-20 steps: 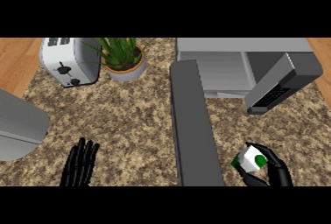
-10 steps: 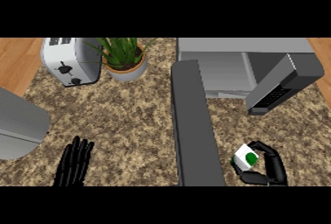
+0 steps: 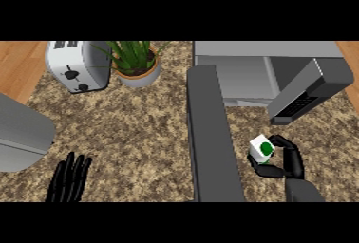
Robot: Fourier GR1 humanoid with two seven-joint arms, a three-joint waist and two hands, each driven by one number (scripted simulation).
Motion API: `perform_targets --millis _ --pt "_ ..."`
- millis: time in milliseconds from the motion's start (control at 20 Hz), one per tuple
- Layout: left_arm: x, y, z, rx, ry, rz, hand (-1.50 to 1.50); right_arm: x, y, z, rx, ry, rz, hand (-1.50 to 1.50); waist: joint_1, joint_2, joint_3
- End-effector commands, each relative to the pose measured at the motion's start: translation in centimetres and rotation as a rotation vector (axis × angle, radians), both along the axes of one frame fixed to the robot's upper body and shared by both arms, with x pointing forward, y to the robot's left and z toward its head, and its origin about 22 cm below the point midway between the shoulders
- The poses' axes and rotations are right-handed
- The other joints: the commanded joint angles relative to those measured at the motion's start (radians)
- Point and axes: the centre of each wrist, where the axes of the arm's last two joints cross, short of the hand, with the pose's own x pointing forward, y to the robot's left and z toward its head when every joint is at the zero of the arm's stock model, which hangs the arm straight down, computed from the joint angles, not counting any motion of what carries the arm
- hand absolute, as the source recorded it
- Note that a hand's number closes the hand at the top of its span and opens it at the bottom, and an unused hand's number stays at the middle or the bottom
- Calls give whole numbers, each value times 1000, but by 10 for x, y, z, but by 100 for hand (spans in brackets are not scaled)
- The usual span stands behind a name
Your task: Pick up the milk, place it into the microwave and close the microwave
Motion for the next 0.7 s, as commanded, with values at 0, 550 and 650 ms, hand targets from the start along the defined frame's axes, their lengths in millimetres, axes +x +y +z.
perform_targets --millis 0,550,650 --pt "2 7 -11 -5 4 14 -150 8 24 -2 95 -95 41 150 -4 0 0" --pt "-1 16 15 -27 9 19 -150 41 57 23 163 -150 111 150 -10 -3 0" --pt "-2 30 -1 -6 24 29 -150 37 64 31 130 -165 82 150 -16 -5 -1"
